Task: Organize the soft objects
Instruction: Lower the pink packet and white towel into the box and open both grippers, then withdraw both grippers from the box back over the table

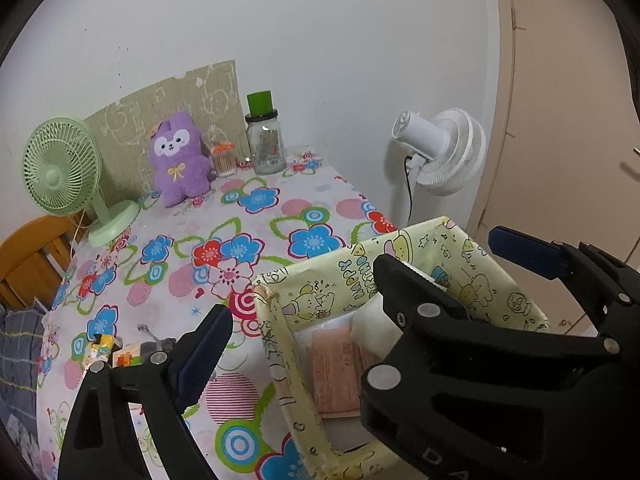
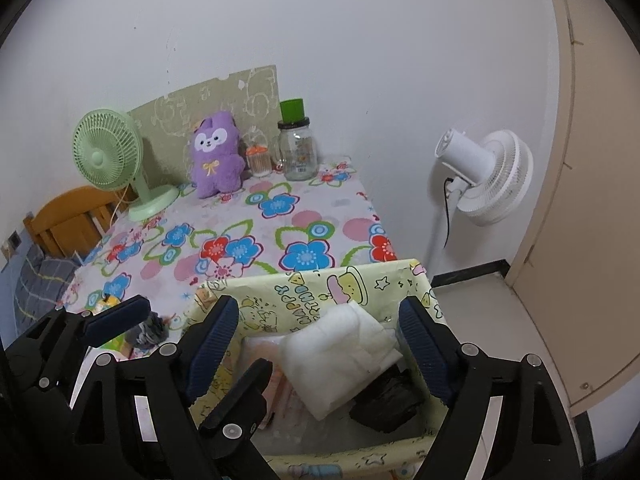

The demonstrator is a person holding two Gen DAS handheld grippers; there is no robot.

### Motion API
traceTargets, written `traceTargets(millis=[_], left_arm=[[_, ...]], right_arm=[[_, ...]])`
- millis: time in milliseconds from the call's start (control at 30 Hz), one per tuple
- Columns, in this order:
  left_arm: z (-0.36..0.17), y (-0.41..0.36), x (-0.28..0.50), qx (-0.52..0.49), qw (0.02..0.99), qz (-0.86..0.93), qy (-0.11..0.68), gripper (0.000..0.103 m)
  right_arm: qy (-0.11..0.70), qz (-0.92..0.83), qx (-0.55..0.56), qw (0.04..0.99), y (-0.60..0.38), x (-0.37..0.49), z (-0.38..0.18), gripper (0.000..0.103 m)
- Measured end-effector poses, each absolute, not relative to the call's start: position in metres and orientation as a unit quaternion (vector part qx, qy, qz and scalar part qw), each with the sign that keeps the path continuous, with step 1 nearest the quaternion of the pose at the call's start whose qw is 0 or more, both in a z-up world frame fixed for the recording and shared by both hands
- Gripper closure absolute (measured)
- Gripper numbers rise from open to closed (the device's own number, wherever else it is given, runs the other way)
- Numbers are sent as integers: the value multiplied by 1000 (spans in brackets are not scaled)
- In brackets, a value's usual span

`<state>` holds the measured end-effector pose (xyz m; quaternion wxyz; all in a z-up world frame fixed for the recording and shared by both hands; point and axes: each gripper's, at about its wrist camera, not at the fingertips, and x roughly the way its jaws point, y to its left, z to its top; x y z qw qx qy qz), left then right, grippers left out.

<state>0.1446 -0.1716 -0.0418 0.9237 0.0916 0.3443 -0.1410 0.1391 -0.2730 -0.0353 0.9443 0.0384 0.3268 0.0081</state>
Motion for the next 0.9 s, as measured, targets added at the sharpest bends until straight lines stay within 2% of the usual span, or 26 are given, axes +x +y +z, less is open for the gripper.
traceTargets(millis=[900], left_arm=[[12,-102,96,96,945,-144,276,6]], right_arm=[[275,-8,33,961,-203,87,22,13]])
